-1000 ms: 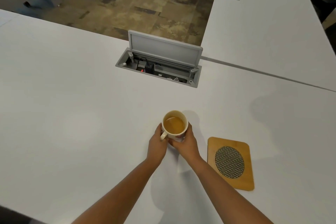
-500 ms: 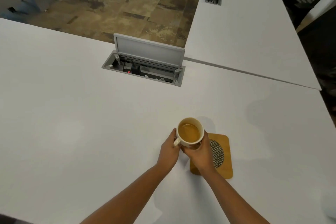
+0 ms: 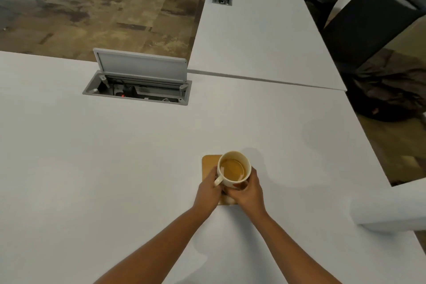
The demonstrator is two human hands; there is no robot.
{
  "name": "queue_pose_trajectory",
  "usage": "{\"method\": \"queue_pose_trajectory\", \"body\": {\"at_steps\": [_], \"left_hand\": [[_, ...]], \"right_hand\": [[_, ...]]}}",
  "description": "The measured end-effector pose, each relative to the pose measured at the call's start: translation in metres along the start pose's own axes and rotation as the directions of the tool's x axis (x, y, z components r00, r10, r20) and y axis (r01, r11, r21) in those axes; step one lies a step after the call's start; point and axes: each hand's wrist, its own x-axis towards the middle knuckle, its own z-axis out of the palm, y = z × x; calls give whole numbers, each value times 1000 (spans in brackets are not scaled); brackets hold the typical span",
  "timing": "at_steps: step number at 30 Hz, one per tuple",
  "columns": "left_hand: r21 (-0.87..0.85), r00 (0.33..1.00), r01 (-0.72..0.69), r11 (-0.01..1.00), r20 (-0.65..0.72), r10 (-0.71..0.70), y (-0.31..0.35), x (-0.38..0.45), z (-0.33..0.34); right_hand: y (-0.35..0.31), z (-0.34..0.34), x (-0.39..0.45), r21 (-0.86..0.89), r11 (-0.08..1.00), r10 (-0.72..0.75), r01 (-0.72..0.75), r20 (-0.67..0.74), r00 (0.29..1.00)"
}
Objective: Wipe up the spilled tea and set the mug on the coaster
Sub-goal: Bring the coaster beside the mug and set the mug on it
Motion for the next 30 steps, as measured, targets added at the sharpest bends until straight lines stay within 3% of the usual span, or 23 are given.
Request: {"method": "queue_pose_trajectory", "body": {"at_steps": [12, 30], "left_hand": [[63, 1000, 9, 998, -27, -8, -19, 7, 12], [193, 1000, 22, 981, -3, -22, -31, 15, 3]], "right_hand": [[16, -5, 6, -58, 997, 60, -57, 51, 997], [22, 3, 10, -100, 995, 27, -22, 50, 998]]}}
